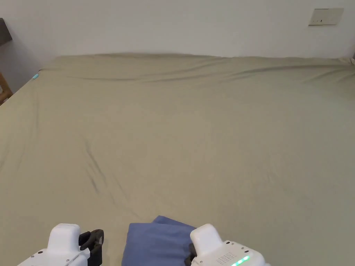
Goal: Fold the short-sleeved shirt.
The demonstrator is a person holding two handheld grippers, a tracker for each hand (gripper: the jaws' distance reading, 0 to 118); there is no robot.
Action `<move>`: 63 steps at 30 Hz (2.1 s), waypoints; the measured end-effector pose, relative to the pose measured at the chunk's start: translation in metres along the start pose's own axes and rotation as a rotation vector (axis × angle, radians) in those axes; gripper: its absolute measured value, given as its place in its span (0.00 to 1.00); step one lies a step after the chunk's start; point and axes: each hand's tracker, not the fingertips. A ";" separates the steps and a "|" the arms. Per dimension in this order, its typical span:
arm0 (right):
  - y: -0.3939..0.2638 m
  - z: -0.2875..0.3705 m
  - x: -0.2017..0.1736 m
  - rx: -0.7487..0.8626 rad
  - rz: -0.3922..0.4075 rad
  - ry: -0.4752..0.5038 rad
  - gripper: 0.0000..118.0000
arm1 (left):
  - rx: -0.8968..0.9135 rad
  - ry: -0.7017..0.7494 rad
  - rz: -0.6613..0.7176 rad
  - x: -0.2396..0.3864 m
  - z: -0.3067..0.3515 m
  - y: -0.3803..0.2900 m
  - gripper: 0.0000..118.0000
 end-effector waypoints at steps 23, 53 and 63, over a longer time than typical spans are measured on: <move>-0.014 -0.030 0.015 -0.089 -0.053 0.078 0.00 | -0.486 -0.667 0.661 -0.012 -0.132 -0.026 0.96; 0.080 0.147 0.010 0.479 0.021 -0.396 0.00 | -0.359 -0.204 0.230 -0.030 -0.034 0.008 0.22; 0.101 0.130 -0.029 0.504 0.037 -0.387 0.00 | -0.338 0.085 0.149 -0.137 0.002 0.009 0.22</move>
